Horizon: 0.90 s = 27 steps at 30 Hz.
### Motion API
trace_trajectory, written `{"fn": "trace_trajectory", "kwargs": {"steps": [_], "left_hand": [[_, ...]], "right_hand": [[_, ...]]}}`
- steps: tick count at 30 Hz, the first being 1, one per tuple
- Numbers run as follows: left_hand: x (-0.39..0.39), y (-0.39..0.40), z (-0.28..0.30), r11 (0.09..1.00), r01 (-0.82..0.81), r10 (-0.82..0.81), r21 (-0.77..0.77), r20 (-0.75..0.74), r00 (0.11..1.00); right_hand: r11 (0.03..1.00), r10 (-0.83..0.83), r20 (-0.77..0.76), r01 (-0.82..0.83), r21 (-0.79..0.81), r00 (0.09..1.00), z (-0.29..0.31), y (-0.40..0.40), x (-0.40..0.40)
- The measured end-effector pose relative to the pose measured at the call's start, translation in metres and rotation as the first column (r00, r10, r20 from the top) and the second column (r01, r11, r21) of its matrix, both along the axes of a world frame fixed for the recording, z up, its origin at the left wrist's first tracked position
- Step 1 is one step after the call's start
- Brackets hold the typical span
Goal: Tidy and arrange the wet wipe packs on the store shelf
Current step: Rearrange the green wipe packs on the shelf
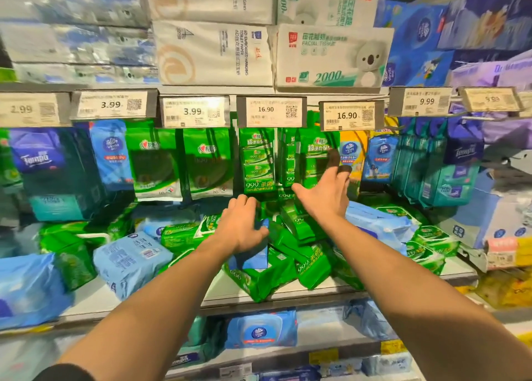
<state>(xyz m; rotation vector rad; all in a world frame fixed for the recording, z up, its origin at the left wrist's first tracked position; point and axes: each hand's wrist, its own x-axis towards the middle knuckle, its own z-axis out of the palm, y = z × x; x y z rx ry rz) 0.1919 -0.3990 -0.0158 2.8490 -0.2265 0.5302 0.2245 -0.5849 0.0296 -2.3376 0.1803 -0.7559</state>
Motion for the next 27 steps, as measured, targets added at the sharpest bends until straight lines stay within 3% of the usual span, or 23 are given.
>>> {"fn": "trace_trajectory", "kwargs": {"steps": [6,11,16,27], "left_hand": [[0.010,0.003,-0.004,0.999,-0.050,0.050,-0.008,-0.016,0.999],[0.014,0.004,-0.011,0.996,-0.084,0.083,-0.025,-0.035,0.996],[0.014,0.005,-0.016,0.993,-0.104,0.102,-0.055,-0.029,0.994],[0.010,0.008,-0.017,0.991,-0.105,0.103,-0.087,-0.031,0.994]], "right_hand": [[0.994,0.046,-0.025,-0.044,0.100,0.999,-0.004,0.001,0.029],[0.995,0.100,0.116,-0.102,0.006,0.988,-0.006,0.004,0.064],[0.992,0.095,0.076,-0.087,-0.096,0.993,-0.020,0.015,0.095],[0.982,0.165,-0.062,-0.158,0.105,0.984,-0.016,0.034,0.147]]}}
